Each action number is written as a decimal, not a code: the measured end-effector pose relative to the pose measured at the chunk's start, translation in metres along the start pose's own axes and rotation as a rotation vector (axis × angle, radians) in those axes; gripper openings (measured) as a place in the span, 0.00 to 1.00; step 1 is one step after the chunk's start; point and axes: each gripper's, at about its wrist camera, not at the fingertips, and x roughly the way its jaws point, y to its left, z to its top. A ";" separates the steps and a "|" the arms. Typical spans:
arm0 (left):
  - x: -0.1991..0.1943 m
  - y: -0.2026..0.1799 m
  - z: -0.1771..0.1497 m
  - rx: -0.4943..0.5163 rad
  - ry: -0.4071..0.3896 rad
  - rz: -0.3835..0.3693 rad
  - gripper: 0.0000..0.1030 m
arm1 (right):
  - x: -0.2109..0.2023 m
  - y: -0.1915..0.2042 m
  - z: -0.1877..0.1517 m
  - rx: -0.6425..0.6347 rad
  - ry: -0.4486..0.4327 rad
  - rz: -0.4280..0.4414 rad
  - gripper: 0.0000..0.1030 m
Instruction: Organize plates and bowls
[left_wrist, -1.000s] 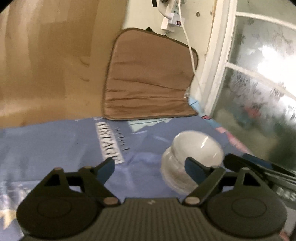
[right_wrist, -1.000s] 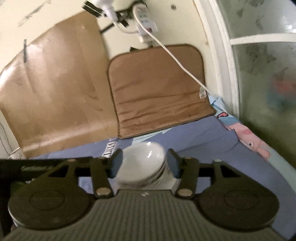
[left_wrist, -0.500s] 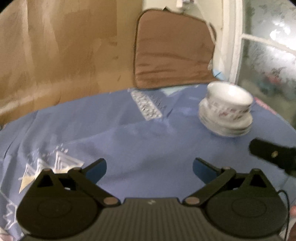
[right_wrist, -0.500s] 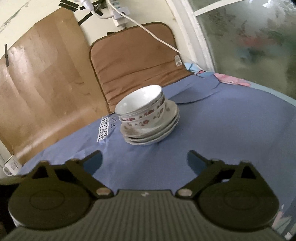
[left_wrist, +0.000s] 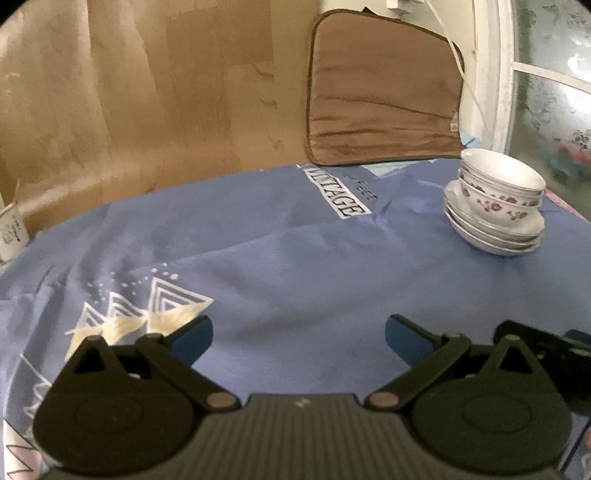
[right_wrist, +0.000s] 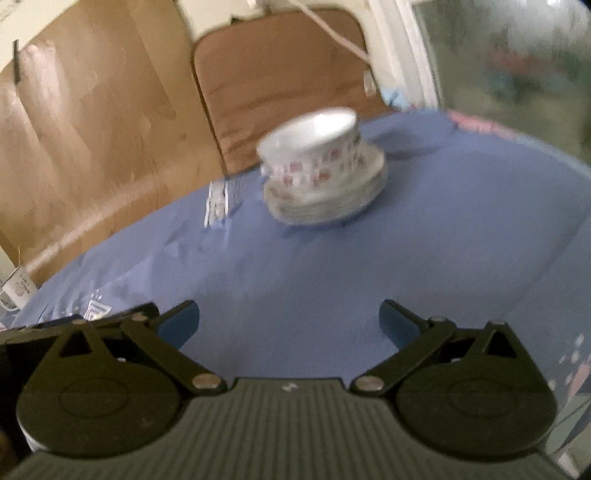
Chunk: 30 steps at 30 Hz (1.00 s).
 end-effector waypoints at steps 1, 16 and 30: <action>0.001 -0.001 0.000 0.002 0.004 -0.002 1.00 | 0.000 0.001 -0.001 -0.008 0.004 -0.004 1.00; 0.010 -0.008 -0.002 0.019 0.037 0.034 1.00 | -0.001 -0.002 -0.003 -0.028 -0.020 0.017 1.00; 0.015 -0.008 -0.004 0.024 0.028 0.024 1.00 | -0.004 -0.016 0.002 0.092 -0.076 -0.001 1.00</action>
